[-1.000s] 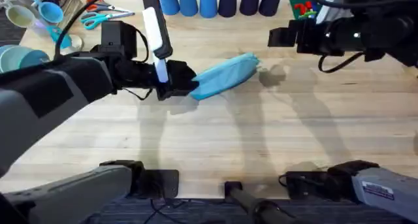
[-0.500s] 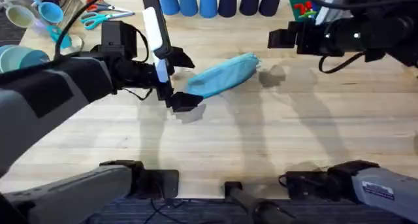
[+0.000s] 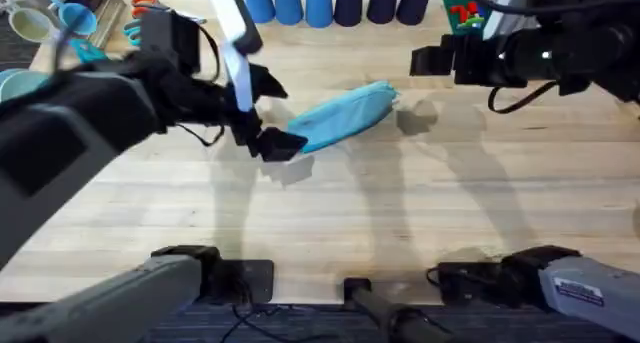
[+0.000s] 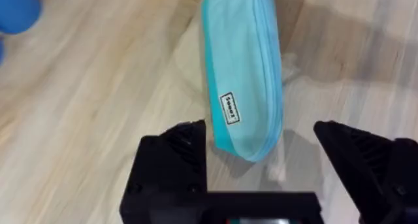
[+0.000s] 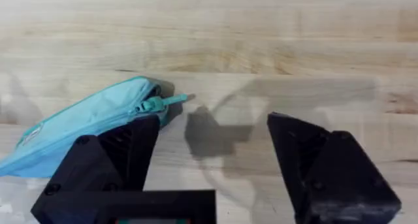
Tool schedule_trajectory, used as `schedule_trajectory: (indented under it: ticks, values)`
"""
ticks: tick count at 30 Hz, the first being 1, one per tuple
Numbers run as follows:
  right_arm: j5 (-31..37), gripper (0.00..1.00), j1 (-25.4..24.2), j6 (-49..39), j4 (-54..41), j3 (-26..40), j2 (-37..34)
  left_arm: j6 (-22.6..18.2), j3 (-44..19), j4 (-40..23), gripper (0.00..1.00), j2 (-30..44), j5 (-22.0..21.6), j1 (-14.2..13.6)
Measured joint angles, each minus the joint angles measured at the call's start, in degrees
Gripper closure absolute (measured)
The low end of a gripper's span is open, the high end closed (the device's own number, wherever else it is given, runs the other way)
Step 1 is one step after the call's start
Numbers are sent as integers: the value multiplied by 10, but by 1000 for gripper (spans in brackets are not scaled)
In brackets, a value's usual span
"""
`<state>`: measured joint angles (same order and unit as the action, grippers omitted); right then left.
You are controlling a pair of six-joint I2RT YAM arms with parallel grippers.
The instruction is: Unzip the bag, pick up the pens from the table one at a time and place them inside, then zip the bag closed.
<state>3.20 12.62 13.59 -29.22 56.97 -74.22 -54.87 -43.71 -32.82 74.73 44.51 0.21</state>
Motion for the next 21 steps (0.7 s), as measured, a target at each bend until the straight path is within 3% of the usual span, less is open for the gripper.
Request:
schedule_trajectory:
  ticks: [12, 16, 21]
  values:
    - [0, 4, 0, -15, -82, 0, 44, 54, -128, -255, 7, -124, -127, 0]
    - [0, 4, 0, -15, -89, 0, 76, 76, -153, -313, 7, -150, -170, 0]
    - [0, 5, 0, -15, -90, 0, 122, 87, -164, -350, 7, -173, -193, 0]
